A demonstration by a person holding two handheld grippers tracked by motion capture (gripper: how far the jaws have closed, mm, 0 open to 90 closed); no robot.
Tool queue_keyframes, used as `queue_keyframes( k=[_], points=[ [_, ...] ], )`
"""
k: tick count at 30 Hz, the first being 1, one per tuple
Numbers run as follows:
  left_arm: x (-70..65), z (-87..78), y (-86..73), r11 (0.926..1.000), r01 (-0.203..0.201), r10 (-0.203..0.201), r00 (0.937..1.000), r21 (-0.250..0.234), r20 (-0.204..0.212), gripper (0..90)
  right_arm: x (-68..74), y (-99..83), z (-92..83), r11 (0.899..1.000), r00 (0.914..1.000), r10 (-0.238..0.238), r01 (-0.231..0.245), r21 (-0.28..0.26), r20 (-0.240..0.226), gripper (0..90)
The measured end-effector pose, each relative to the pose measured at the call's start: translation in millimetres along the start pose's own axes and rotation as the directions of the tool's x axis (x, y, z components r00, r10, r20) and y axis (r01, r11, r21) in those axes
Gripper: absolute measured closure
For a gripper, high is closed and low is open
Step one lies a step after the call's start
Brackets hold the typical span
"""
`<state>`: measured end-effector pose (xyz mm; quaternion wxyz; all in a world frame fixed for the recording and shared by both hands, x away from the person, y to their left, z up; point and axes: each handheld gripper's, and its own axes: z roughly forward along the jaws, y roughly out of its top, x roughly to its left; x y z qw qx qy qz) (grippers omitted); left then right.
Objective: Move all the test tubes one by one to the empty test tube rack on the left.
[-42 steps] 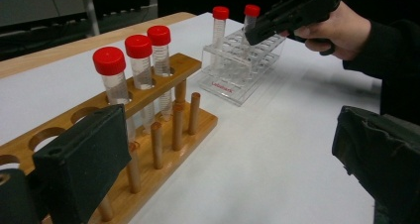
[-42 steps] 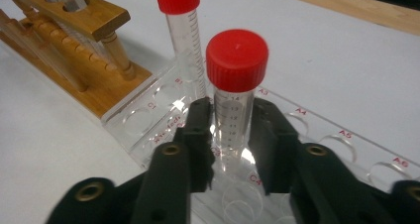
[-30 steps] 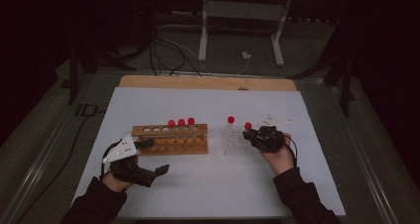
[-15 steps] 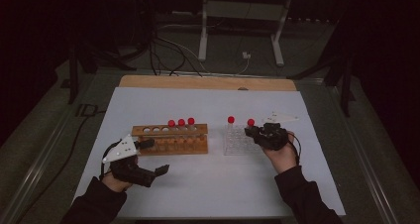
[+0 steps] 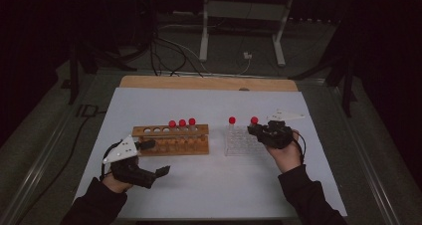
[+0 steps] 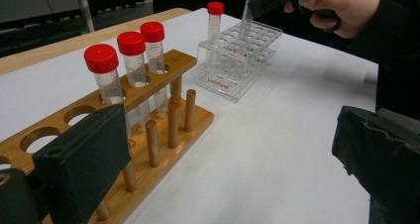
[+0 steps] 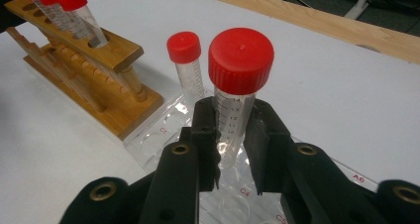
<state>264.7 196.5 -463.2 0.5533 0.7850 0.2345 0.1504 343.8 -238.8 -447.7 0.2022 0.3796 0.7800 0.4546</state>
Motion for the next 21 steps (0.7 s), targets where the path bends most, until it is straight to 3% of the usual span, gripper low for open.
queue_keyframes(
  k=[21],
  points=[
    [-0.5, -0.1, 0.6, 1.0000, -0.002, 0.002, 1.0000, 0.003, 0.001, 2.2, -1.5, 15.6, -23.0, 0.999, 1.0000, 0.002, -0.002, -0.033, -0.006, 75.5]
  ],
)
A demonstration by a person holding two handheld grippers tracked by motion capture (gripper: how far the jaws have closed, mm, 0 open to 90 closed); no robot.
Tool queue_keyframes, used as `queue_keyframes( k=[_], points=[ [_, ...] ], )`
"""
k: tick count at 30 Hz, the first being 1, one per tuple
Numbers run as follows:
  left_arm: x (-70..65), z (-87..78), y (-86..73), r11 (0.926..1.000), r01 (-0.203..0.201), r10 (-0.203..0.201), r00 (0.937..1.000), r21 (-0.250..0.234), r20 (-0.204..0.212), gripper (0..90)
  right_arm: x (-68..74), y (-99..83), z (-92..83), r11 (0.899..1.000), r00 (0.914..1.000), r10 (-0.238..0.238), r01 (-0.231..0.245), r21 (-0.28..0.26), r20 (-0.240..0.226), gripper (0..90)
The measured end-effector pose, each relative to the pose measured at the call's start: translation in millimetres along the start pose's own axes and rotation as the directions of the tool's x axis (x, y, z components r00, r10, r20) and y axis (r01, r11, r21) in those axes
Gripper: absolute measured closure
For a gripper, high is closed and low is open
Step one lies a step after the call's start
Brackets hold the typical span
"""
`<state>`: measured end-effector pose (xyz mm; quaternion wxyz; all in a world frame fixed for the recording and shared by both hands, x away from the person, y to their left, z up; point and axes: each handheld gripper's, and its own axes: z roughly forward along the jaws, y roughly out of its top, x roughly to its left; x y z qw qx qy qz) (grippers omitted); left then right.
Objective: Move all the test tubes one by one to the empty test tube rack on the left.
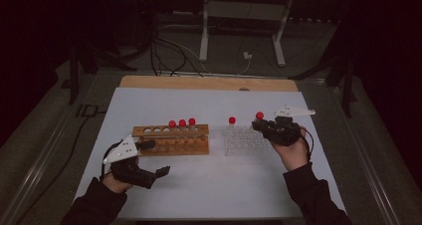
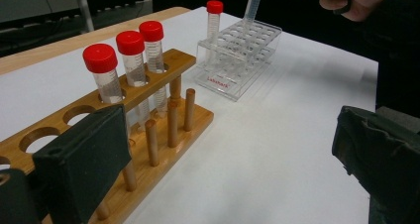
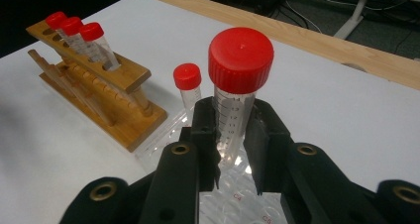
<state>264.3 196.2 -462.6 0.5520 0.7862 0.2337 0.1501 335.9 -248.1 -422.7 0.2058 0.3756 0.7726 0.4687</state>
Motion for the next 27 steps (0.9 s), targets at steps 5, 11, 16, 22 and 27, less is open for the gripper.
queue_keyframes(
  k=[5, 11, 16, 22, 27],
  points=[
    [-0.2, -0.3, 0.3, 1.0000, -0.001, 0.001, 1.0000, 0.002, 0.004, 2.1, 2.5, 4.1, -4.3, 1.000, 1.0000, -0.007, 0.007, -0.010, -0.002, 75.5],
    [-1.1, -0.2, 1.1, 1.0000, -0.002, 0.002, 0.9999, 0.006, 0.014, 2.1, 7.3, 10.6, -7.9, 1.000, 0.9997, -0.019, 0.018, -0.021, -0.016, 75.5],
    [-2.1, 0.3, 1.7, 1.0000, -0.004, 0.004, 0.9998, 0.009, 0.018, 2.1, 13.3, 14.8, -9.0, 0.999, 0.9989, -0.030, 0.029, -0.025, -0.036, 75.5],
    [-2.9, -0.1, 2.6, 0.9999, -0.006, 0.006, 0.9998, 0.010, 0.020, 2.1, 23.2, 18.0, -8.2, 0.999, 0.9966, -0.051, 0.050, -0.020, -0.065, 75.5],
    [-3.8, 0.0, 2.8, 0.9999, -0.007, 0.007, 0.9998, 0.010, 0.020, 2.2, 33.9, 19.4, -6.4, 0.997, 0.9925, -0.074, 0.072, -0.017, -0.098, 75.5]
  ],
)
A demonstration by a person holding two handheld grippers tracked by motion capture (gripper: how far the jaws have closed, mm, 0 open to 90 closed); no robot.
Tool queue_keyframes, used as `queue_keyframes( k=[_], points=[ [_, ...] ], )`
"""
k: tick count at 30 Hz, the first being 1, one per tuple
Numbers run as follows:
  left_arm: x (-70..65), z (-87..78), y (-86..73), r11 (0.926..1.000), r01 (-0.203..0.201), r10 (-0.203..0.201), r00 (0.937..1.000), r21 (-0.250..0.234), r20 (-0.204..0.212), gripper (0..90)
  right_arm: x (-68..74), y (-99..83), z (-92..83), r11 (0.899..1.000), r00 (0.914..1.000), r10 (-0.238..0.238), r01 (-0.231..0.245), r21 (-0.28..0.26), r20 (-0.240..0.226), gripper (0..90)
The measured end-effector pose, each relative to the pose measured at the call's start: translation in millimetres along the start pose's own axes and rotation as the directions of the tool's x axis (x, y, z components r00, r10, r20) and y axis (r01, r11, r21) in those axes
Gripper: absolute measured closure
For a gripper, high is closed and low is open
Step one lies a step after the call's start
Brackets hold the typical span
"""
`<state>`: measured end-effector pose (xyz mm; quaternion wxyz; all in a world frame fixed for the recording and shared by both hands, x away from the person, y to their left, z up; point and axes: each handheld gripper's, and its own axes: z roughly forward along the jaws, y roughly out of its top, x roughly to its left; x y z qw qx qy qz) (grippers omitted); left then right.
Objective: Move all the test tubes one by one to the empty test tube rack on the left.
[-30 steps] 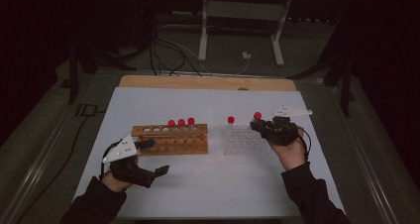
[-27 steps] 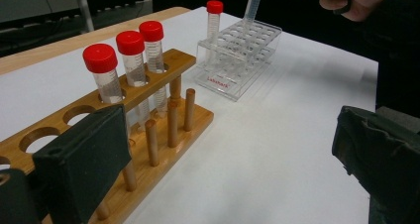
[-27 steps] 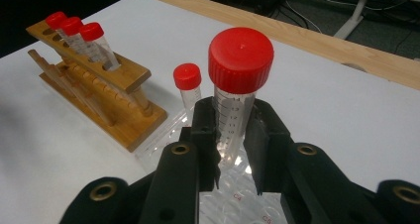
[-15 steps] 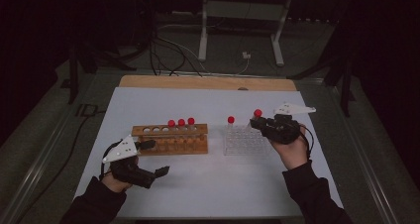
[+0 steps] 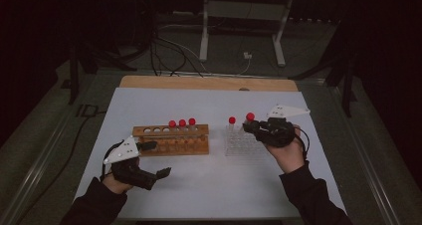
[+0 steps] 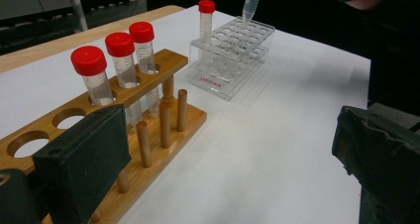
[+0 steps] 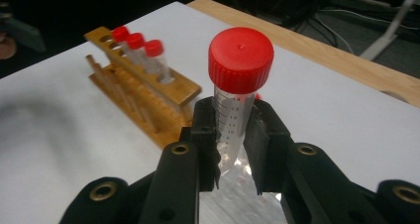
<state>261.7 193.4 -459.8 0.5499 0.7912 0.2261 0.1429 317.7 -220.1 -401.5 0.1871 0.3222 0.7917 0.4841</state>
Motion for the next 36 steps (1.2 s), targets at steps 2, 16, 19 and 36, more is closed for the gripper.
queue_keyframes(
  k=[2, 16, 19, 36],
  points=[
    [-0.1, 0.0, 0.2, 1.0000, -0.002, 0.002, 1.0000, 0.002, -0.001, 2.1, 3.7, 0.2, 1.4, 1.000, 0.9999, -0.007, 0.007, 0.005, -0.010, 75.5],
    [-1.7, 1.1, 1.3, 0.9999, -0.010, 0.009, 0.9998, 0.014, 0.018, 2.1, 26.5, -11.6, 21.9, 0.998, 0.9932, -0.036, 0.041, 0.051, -0.111, 75.4],
    [-3.1, 1.2, 2.6, 0.9999, -0.010, 0.010, 0.9997, 0.012, 0.020, 2.1, 30.6, -13.2, 24.2, 0.997, 0.9916, -0.044, 0.051, 0.056, -0.121, 75.4],
    [-11.7, 6.4, 16.4, 0.9991, -0.029, 0.027, 0.9985, 0.030, 0.046, 2.2, 45.3, -29.8, 28.5, 0.994, 0.9844, -0.061, 0.075, 0.078, -0.165, 75.4]
  ],
)
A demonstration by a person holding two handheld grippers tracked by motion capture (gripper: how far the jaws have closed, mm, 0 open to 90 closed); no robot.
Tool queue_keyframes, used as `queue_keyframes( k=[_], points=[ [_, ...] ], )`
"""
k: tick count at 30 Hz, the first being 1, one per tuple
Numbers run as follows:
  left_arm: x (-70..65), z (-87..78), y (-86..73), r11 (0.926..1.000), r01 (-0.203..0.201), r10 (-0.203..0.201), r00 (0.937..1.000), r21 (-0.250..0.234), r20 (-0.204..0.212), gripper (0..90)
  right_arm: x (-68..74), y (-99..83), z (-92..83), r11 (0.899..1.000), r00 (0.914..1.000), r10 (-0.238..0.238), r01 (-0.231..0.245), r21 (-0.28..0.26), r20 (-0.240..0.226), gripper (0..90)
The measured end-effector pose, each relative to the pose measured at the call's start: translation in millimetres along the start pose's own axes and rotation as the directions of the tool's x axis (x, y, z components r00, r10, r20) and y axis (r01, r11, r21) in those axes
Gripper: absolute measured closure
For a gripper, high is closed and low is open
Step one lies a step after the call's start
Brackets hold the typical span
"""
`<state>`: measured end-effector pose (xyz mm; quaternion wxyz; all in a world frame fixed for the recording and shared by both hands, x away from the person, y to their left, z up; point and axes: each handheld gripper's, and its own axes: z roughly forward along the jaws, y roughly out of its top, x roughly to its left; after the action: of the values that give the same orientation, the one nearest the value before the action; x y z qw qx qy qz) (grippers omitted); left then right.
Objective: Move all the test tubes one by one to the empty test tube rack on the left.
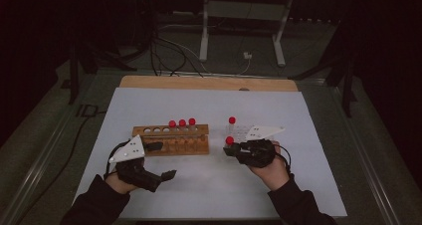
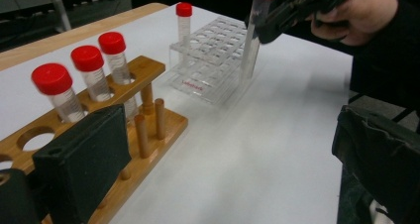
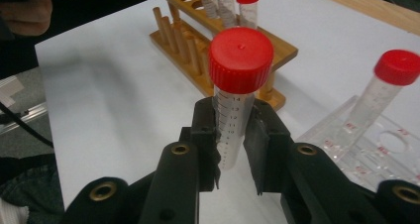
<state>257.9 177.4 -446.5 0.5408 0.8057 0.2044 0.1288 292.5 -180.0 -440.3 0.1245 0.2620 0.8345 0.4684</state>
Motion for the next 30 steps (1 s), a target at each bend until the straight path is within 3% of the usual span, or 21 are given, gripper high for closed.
queue_keyframes(
  k=[15, 30],
  points=[
    [-3.9, 2.9, 24.2, 0.9994, -0.035, 0.035, 0.9989, 0.003, 0.033, 2.2, 8.3, -6.5, 6.8, 1.000, 0.9998, -0.014, 0.014, 0.026, -0.017, 75.4],
    [-6.0, 26.3, 49.0, 0.9975, -0.069, 0.067, 0.9931, 0.016, 0.096, 2.3, 9.1, -6.2, 6.6, 0.999, 0.9994, -0.018, 0.019, 0.029, -0.028, 75.4]
  ],
)
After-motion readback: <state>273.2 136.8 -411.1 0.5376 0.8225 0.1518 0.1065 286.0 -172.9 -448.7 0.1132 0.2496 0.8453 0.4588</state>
